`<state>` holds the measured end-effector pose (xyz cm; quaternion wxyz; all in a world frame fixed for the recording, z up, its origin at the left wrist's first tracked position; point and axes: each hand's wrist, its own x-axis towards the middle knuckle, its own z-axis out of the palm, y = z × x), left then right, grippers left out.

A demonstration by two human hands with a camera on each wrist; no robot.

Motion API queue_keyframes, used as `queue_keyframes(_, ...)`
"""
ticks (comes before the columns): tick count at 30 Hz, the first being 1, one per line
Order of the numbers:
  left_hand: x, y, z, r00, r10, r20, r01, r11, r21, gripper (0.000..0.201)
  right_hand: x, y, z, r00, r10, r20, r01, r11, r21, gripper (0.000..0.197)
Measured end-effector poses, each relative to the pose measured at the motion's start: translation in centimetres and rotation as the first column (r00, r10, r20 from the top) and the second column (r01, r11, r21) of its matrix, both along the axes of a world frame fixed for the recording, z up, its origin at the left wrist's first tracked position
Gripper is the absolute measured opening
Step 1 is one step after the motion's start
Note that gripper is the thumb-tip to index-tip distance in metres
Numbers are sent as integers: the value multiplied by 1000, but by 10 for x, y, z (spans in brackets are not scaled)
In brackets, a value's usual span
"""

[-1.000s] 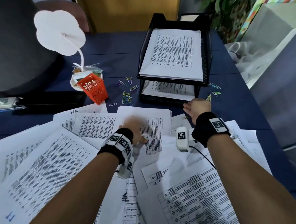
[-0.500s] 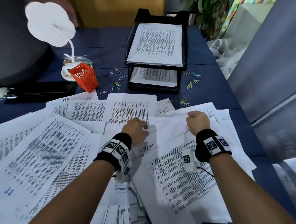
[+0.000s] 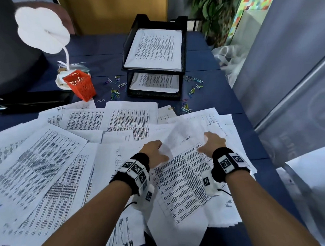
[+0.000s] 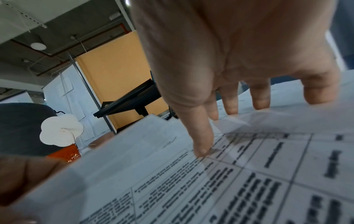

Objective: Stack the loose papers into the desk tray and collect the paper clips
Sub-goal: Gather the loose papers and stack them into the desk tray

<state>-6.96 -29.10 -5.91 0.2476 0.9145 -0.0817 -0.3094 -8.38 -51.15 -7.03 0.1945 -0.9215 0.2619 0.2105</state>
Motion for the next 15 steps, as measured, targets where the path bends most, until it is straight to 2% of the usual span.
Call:
queue_keyframes(4,-10,-5,-3,991,115,-64,-124,979,-165,66,-6,0,0,991,-93,91,87,994,62,85)
queue_keyframes(7,-11,9,1,980,171,-98,-190,950,-249,65,-12,-5,6,958,-198,209,171,975,140,96)
queue_keyframes(12,-3,54,5,931,359,-72,-357,847,-395,15,-15,-7,20,903,-315,294,277,947,164,107)
queue_keyframes(13,-2,62,6,919,385,-85,-381,815,-436,14,-16,-5,24,879,-356,317,303,931,203,106)
queue_keyframes(15,-1,73,6,893,438,-103,-427,754,-499,30,-12,-3,21,827,-438,352,333,887,320,98)
